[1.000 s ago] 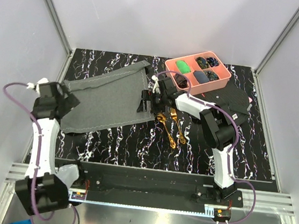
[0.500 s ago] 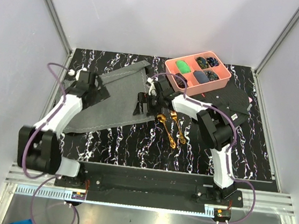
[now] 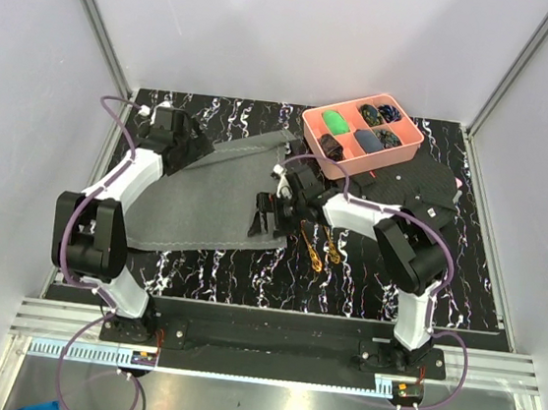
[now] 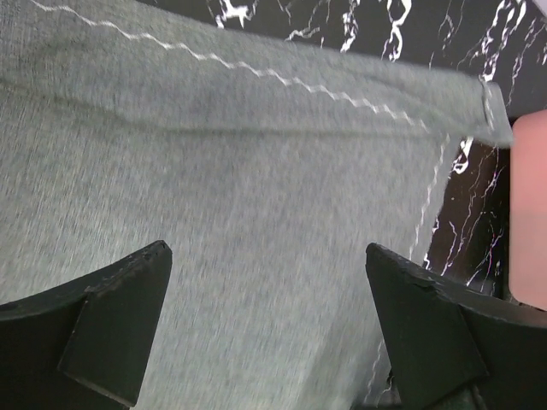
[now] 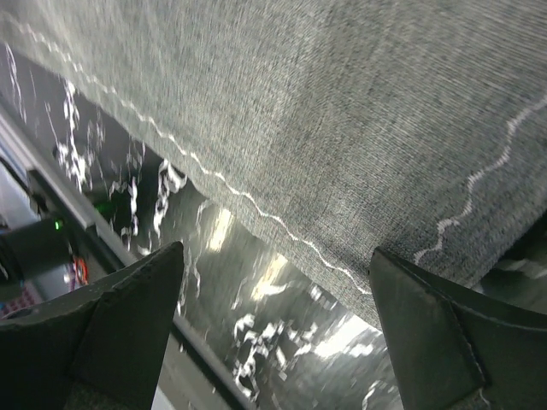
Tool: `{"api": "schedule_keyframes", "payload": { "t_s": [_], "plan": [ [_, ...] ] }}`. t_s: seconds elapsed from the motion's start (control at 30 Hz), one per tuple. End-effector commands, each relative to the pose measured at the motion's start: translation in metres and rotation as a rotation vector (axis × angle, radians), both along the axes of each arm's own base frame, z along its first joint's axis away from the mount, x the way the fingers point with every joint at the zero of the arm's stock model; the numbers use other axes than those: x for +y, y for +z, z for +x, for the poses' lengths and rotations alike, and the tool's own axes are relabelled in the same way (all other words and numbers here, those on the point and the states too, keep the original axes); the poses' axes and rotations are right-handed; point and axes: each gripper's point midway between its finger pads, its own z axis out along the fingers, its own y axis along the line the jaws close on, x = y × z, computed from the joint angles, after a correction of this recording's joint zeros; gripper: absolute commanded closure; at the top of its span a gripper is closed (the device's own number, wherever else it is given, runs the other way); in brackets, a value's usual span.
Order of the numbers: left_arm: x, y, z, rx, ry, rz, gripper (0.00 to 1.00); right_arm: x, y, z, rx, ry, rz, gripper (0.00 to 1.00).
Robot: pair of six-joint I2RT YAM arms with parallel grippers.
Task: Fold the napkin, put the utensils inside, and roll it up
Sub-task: Flatten the napkin out
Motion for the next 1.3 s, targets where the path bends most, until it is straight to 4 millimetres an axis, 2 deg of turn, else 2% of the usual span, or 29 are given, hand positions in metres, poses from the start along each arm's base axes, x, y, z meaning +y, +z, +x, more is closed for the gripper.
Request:
{"api": "schedule_keyframes", "payload": {
  "t_s": [0.0, 0.17, 0.23, 0.3, 0.33, 0.47, 0.5, 0.53, 0.6, 0.63, 0.7, 0.77, 0.87, 0.93, 0.97, 1.0, 1.07, 1.1, 1.13, 1.17, 1.2, 1.27],
  "plan": [
    [-0.005, -0.005, 0.012, -0.025, 0.005, -0.059, 0.01, -0.012, -0.008, -0.051, 0.116, 0.037, -0.072, 0.03],
    [0.025, -0.027, 0.010, 0.005, 0.077, -0.082, 0.01, -0.012, -0.002, -0.083, 0.153, 0.086, -0.073, 0.03],
    [0.048, -0.033, 0.013, 0.016, 0.133, -0.019, 0.01, -0.012, 0.003, -0.099, 0.161, 0.108, -0.071, 0.03],
    [0.056, -0.034, 0.019, 0.023, 0.143, 0.031, 0.01, -0.011, 0.015, -0.106, 0.148, 0.122, -0.056, 0.03],
    [0.057, -0.043, 0.020, 0.049, 0.142, 0.034, 0.01, -0.012, 0.019, -0.108, 0.145, 0.120, -0.052, 0.03],
    [0.057, -0.050, 0.032, 0.052, 0.160, 0.029, 0.04, -0.012, 0.053, -0.103, 0.067, 0.114, -0.010, 0.03],
    [0.059, -0.045, 0.039, 0.037, 0.166, 0.031, 0.07, -0.012, 0.067, -0.099, 0.033, 0.107, -0.001, 0.02],
    [0.060, -0.050, 0.042, 0.045, 0.169, 0.037, 0.09, -0.012, 0.073, -0.097, 0.008, 0.109, 0.001, 0.02],
    [0.063, -0.046, 0.051, 0.033, 0.177, 0.054, 0.15, -0.013, 0.088, -0.091, -0.041, 0.102, 0.007, 0.02],
    [0.066, -0.052, 0.053, 0.047, 0.182, 0.065, 0.16, -0.014, 0.090, -0.090, -0.051, 0.099, 0.004, 0.02],
    [0.070, -0.052, 0.059, 0.047, 0.193, 0.089, 0.20, -0.013, 0.097, -0.085, -0.081, 0.095, 0.006, 0.02],
    [0.068, -0.058, 0.063, 0.058, 0.181, 0.080, 0.22, -0.012, 0.095, -0.083, -0.082, 0.094, -0.002, 0.02],
    [0.059, -0.049, 0.078, 0.015, 0.162, 0.077, 0.27, -0.012, 0.086, -0.082, -0.068, 0.096, -0.020, 0.02],
    [0.045, -0.055, 0.086, 0.020, 0.120, 0.088, 0.28, -0.010, 0.082, -0.083, -0.062, 0.107, -0.023, 0.02],
    [0.040, -0.047, 0.094, 0.003, 0.110, 0.088, 0.28, -0.010, 0.082, -0.082, -0.061, 0.105, -0.023, 0.02],
    [0.033, -0.059, 0.094, 0.037, 0.091, 0.092, 0.28, -0.010, 0.083, -0.082, -0.063, 0.105, -0.022, 0.02],
    [0.025, -0.056, 0.102, 0.049, 0.068, 0.090, 0.28, -0.010, 0.085, -0.081, -0.071, 0.103, -0.020, 0.02],
    [0.020, -0.070, 0.102, 0.086, 0.057, 0.088, 0.28, -0.010, 0.086, -0.081, -0.075, 0.103, -0.019, 0.02],
    [0.017, -0.073, 0.103, 0.102, 0.054, 0.076, 0.28, -0.011, 0.087, -0.080, -0.081, 0.097, -0.020, 0.02],
    [0.016, -0.070, 0.108, 0.099, 0.055, 0.068, 0.29, -0.011, 0.089, -0.080, -0.083, 0.094, -0.020, 0.02],
    [0.015, -0.080, 0.106, 0.129, 0.055, 0.066, 0.29, -0.012, 0.089, -0.079, -0.086, 0.090, -0.021, 0.02],
    [0.016, -0.083, 0.105, 0.145, 0.069, 0.068, 0.31, -0.012, 0.090, -0.079, -0.089, 0.090, -0.018, 0.01]
  ]
}}
